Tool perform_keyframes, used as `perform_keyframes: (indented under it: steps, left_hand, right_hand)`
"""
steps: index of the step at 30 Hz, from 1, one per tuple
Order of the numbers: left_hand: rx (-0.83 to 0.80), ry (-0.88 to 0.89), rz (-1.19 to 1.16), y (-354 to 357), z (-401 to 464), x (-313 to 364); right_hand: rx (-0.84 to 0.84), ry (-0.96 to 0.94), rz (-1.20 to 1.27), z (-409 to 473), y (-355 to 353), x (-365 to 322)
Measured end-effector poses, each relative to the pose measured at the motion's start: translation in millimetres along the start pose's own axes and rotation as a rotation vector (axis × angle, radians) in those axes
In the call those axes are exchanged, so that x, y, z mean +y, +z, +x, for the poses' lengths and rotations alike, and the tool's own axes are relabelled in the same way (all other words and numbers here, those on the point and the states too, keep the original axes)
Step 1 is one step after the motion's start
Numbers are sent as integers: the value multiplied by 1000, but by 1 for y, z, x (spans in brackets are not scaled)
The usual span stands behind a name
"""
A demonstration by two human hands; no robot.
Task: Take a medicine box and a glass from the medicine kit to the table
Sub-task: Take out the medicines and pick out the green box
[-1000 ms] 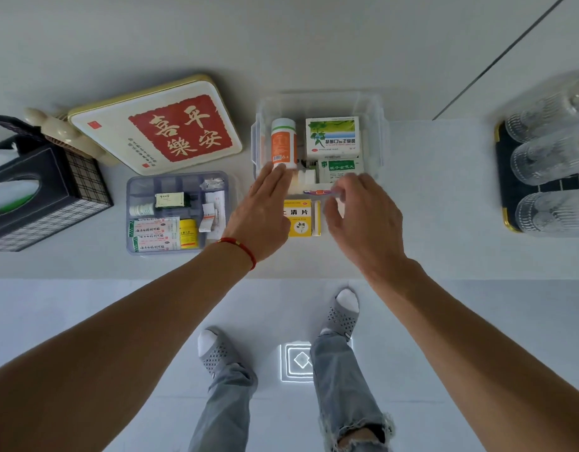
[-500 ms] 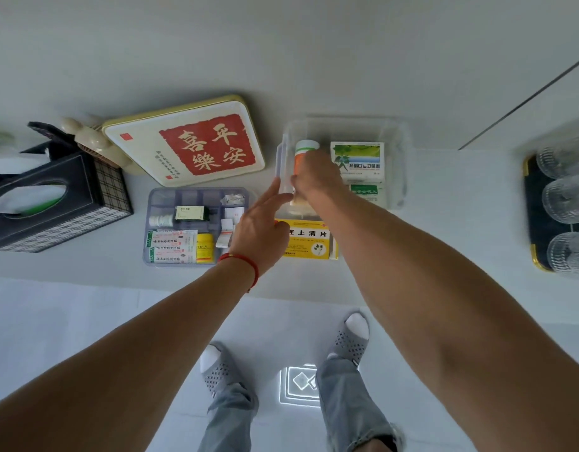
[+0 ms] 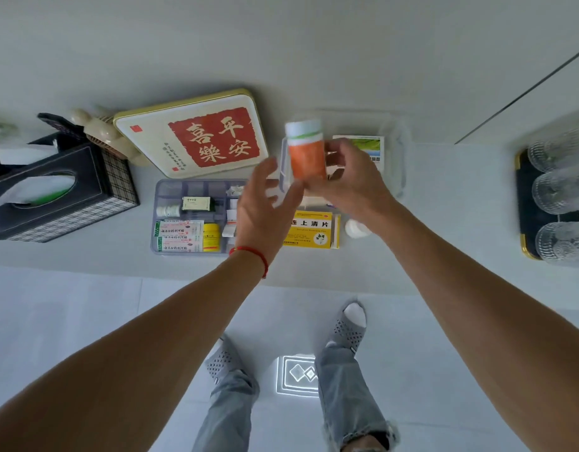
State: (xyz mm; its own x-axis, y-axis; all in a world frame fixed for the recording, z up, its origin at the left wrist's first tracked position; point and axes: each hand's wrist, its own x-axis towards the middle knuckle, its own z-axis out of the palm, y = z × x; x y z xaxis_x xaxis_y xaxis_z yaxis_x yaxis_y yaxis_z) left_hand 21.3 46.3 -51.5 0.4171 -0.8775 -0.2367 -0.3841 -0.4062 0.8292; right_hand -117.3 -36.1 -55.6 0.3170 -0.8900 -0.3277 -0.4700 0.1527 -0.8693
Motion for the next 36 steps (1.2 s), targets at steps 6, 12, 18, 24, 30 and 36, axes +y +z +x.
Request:
perform_keyframes:
  steps: [6, 12, 18, 24, 30, 36]
  left_hand:
    - [-74, -186, -162, -8, -29, -11]
    - [-87, -248, 6, -7, -49, -56]
    - [-25, -273, 208, 4, -52, -83]
    - [-26, -237, 227, 12, -54, -91]
    - [-37, -159, 292, 15, -53, -93]
    - [-111, -139, 334, 7, -52, -91]
  right_hand:
    - [-333, -117, -180, -53, 0, 13]
    - [33, -128, -504, -2, -16, 34]
    - [-463, 87, -741, 58, -4, 39]
    - [-560, 168, -928, 83, 3, 40]
    - [-507, 213, -930, 76, -10, 23]
    - [-204, 84, -792, 37, -40, 5]
